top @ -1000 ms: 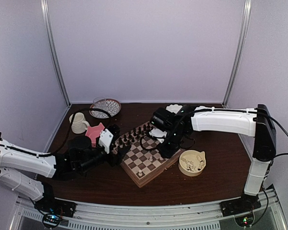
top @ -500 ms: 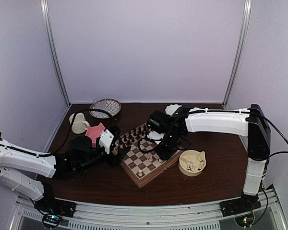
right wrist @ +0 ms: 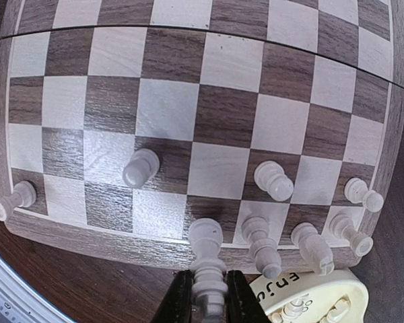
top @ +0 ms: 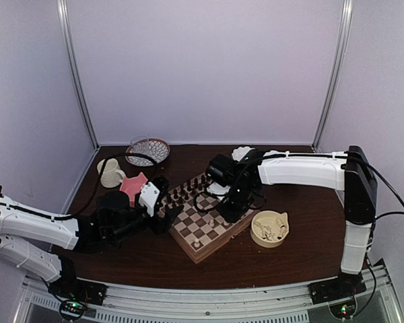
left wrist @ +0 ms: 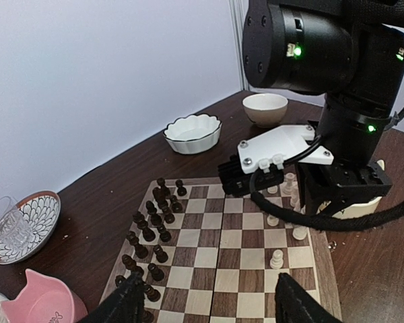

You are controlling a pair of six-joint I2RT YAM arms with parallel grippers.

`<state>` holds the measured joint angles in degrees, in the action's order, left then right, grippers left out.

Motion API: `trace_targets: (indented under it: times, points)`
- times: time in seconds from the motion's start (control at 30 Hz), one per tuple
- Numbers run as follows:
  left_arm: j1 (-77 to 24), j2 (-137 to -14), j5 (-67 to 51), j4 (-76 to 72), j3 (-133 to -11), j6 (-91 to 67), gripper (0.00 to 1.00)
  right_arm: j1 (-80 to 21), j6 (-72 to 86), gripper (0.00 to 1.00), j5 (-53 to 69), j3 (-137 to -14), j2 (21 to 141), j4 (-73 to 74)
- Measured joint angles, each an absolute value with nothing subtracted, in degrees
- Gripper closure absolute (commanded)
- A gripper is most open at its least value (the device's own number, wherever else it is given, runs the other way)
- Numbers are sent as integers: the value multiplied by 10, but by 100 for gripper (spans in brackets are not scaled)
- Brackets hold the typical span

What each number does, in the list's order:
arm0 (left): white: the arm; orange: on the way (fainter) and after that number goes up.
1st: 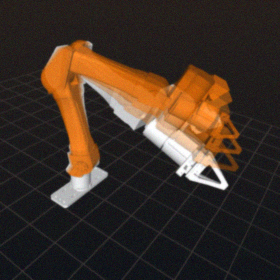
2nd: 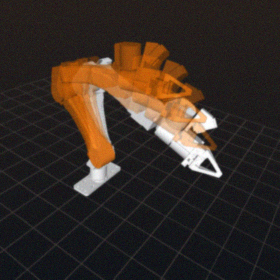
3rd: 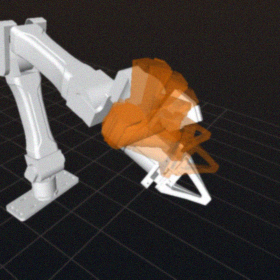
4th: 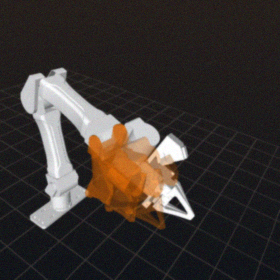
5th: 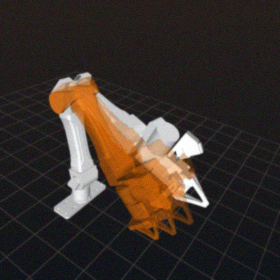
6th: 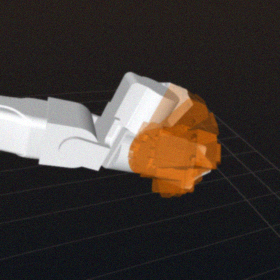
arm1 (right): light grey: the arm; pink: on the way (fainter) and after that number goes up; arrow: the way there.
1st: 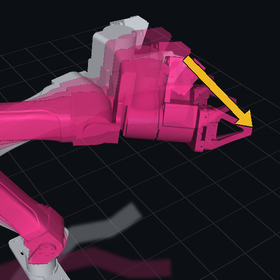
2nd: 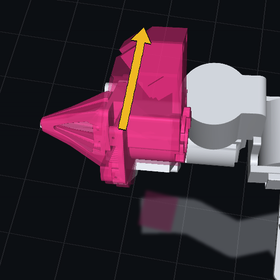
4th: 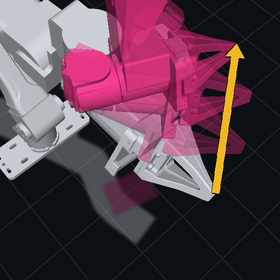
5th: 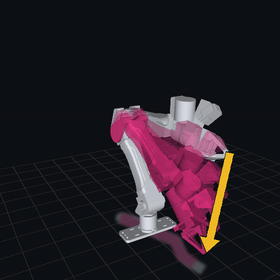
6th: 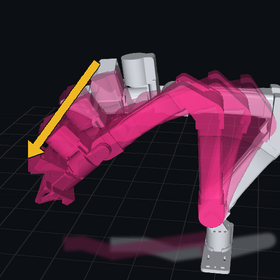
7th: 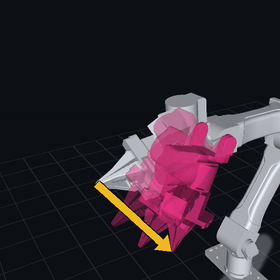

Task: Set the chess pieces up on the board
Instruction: Place the king on e1.

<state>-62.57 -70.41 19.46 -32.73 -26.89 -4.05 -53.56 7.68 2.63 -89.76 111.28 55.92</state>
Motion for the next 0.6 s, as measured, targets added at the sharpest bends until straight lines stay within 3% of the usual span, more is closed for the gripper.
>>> trace_targets:
  times: [0.2,0.6]
  points:
    - [-626,-704,194,-326,-269,-41,34,-534,77,93,25,-898,1124,559]
    - [-626,-704,193,-326,-269,-41,34,-533,74,79,25,-899,1126,560]
